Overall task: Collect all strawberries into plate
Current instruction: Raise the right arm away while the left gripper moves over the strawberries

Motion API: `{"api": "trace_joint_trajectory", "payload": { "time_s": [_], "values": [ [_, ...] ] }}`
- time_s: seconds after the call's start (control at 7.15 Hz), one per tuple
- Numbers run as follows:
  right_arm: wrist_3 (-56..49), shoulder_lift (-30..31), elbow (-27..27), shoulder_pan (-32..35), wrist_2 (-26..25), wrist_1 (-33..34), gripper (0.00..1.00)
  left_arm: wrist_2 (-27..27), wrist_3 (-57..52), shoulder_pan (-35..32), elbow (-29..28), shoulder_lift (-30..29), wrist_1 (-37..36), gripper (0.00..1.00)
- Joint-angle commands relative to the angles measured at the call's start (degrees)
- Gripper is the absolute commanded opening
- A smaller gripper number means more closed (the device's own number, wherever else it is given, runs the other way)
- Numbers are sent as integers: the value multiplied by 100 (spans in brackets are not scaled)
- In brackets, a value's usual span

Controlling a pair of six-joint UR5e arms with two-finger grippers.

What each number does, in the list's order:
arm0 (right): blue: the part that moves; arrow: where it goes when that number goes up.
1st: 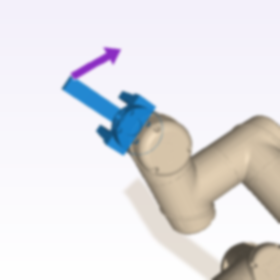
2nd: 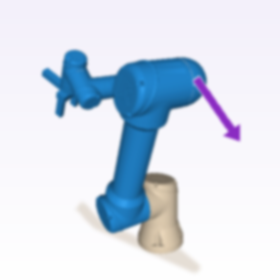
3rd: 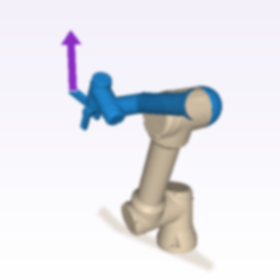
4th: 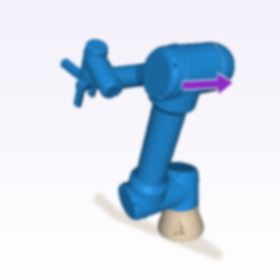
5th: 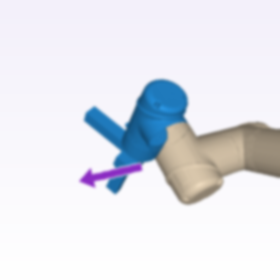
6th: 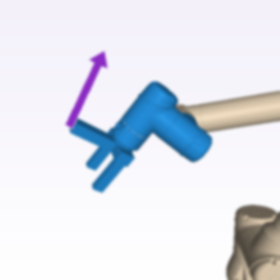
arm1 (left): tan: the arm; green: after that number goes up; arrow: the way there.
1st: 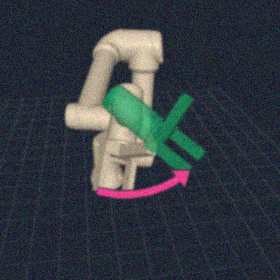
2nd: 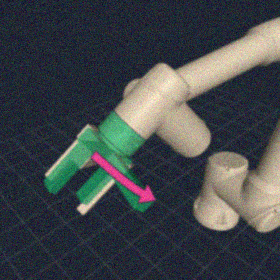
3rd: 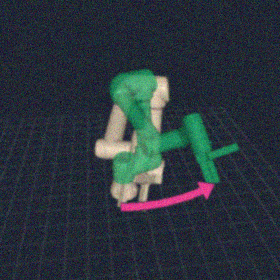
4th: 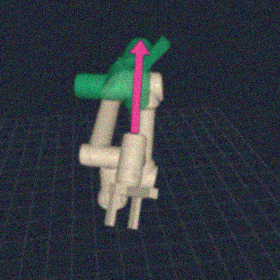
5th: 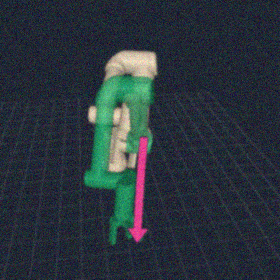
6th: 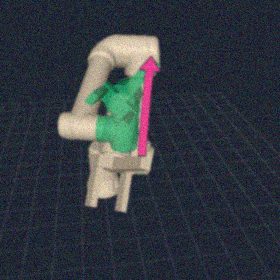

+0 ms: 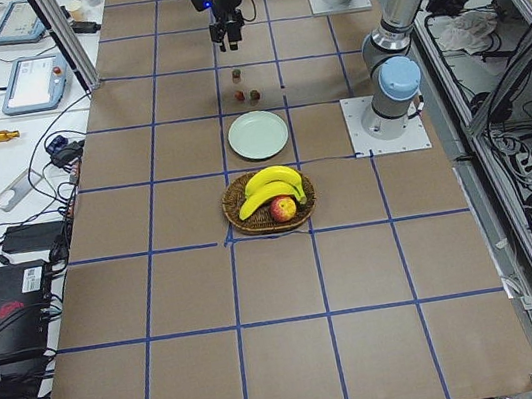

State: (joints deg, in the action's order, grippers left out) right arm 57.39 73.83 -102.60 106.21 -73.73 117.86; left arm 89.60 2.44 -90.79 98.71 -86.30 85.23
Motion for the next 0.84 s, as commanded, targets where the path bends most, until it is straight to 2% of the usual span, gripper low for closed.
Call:
{"api": "trace_joint_trajectory", "payload": {
  "time_s": [0.0,0.28,0.42,0.56,0.7],
  "values": [
    [-1522,849,-5,-713,-610,-1331,100,-239,178,-9,620,-193,-398,100],
    [-3076,1360,-5,-978,-1194,-1983,100,-329,196,-26,1123,-771,-1153,100],
    [-3989,1571,-5,-1284,-1474,-2308,100,-364,196,-122,1142,-1053,-1288,100],
    [-4695,1825,4,-1696,-1642,-2547,100,-634,187,-167,1142,-1412,-1646,100],
    [-4963,2019,4,-1840,-1731,-2636,100,-672,170,-167,1133,-1816,-2111,100]
  ]
}}
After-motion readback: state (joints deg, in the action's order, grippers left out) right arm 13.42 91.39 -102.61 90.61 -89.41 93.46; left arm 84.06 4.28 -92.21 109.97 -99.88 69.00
